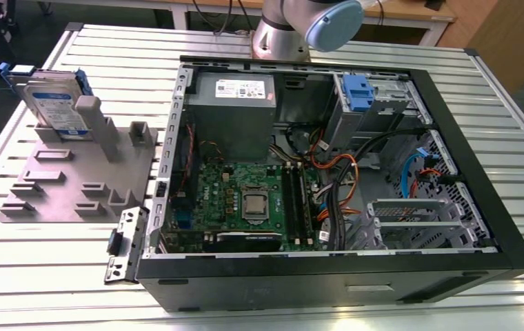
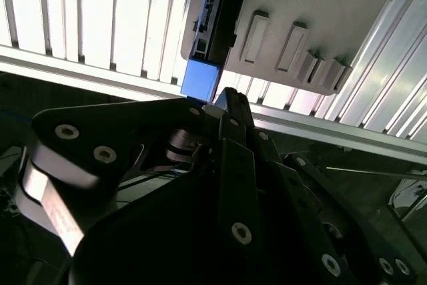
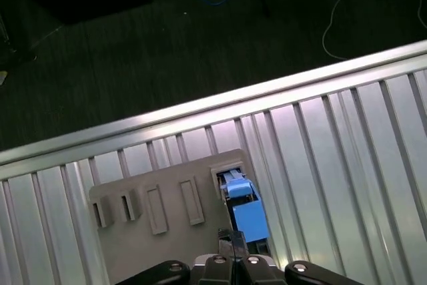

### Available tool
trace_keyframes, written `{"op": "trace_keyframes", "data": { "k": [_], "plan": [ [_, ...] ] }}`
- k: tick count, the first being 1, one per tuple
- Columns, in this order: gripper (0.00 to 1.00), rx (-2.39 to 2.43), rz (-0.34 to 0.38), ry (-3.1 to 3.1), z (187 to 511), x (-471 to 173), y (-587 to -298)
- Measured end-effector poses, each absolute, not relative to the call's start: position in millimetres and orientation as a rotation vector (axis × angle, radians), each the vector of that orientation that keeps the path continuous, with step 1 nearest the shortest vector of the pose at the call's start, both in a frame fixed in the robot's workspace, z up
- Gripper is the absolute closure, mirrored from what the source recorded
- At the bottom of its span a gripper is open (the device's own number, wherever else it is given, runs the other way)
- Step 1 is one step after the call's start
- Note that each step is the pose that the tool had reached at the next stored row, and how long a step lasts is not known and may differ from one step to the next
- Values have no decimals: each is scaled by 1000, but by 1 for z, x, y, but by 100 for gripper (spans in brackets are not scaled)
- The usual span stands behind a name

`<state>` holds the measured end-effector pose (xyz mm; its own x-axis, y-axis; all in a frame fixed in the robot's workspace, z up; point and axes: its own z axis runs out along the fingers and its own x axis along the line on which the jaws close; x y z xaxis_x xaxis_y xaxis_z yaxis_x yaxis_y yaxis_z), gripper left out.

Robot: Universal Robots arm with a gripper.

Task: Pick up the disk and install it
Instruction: 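Pick up the disk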

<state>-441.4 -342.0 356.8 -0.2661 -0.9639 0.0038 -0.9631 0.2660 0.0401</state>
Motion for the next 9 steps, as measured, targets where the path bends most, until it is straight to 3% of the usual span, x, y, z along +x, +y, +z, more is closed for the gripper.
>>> {"op": "trace_keyframes", "data": {
  "k": [9],
  "plan": [
    [89,1948,-12,-2464,354,-441,-342]
  ]
}}
